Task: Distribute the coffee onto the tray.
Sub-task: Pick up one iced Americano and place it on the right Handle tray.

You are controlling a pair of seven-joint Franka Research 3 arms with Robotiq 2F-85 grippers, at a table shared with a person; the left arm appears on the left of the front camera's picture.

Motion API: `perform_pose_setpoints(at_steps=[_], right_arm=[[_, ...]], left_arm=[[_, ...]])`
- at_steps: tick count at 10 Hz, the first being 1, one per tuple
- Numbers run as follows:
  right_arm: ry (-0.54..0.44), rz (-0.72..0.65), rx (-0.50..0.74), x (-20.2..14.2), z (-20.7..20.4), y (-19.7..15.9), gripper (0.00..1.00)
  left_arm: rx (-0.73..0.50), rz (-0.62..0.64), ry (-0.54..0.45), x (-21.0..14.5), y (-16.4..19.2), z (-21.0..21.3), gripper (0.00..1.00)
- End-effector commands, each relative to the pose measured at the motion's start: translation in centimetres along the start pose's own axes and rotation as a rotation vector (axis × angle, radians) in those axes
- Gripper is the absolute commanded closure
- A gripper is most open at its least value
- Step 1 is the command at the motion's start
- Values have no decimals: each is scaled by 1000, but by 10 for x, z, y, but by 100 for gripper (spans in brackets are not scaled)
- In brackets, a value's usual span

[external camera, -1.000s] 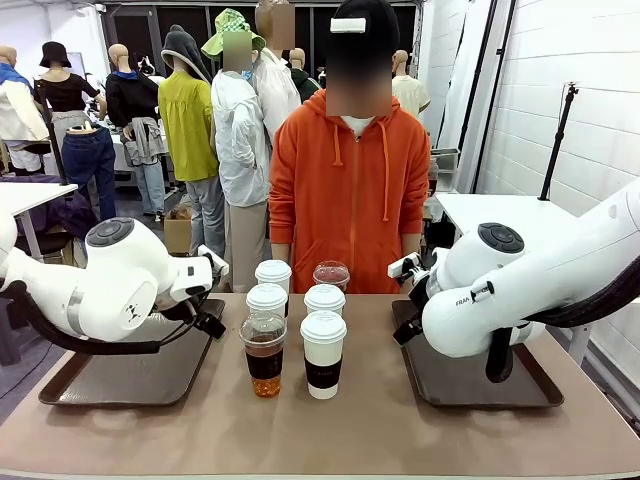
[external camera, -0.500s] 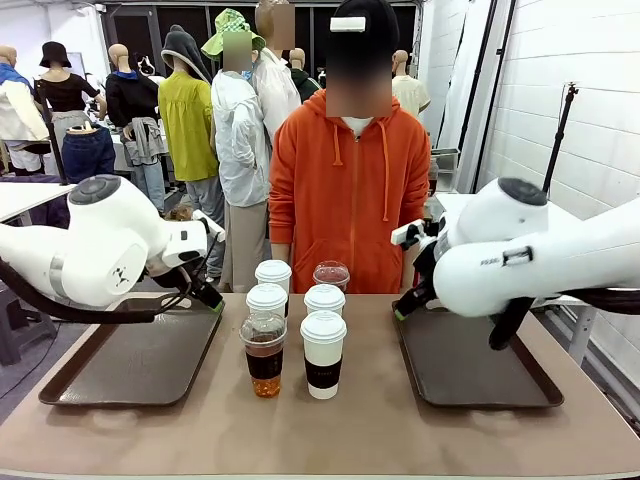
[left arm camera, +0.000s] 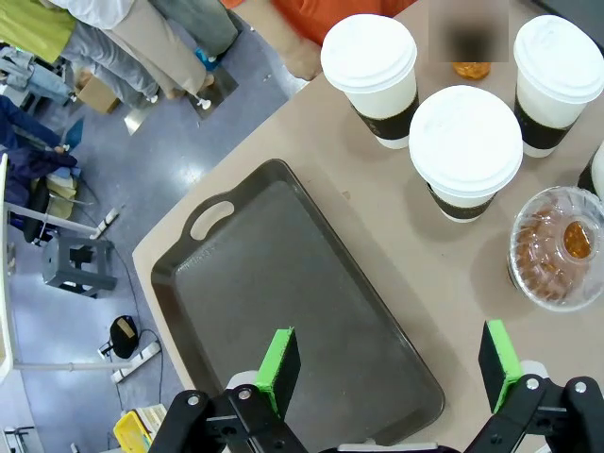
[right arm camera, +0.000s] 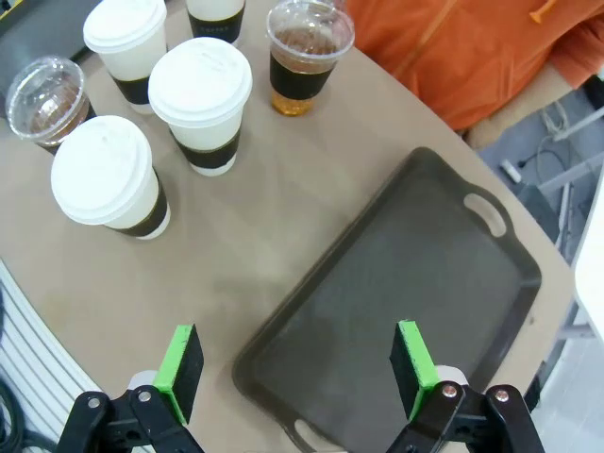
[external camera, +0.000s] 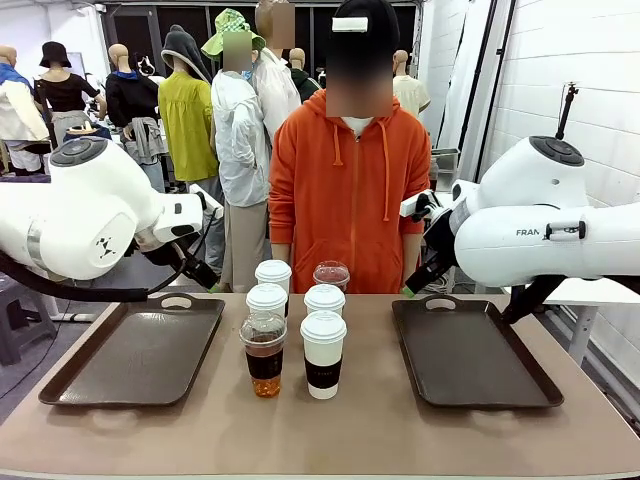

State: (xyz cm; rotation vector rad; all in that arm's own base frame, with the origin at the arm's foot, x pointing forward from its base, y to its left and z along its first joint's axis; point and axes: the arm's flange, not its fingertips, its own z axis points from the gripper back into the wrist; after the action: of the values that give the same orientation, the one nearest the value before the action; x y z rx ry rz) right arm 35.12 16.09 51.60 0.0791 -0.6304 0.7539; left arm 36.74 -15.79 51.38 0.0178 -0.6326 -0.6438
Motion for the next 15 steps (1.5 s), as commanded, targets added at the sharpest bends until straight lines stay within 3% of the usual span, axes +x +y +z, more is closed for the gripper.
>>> perform_pose_setpoints(at_steps=[1, 3, 9, 12, 15], right_arm=[[-3, 15, 49, -3, -7, -8, 0], [-39, 20, 76, -7, 1, -15, 0], [-201, 131, 285, -23, 22, -46, 0], [-227, 170, 359, -20, 18, -52, 0], [-235, 168, 378, -15, 17, -58, 0]], left_arm=[[14, 22, 12, -1, 0, -3, 0], [1, 19, -20, -4, 6, 2, 0], [-300, -132, -215, -22, 31, 21, 0], [-365, -133, -285, -29, 40, 25, 0], [-369, -117, -294, -32, 45, 25, 0]])
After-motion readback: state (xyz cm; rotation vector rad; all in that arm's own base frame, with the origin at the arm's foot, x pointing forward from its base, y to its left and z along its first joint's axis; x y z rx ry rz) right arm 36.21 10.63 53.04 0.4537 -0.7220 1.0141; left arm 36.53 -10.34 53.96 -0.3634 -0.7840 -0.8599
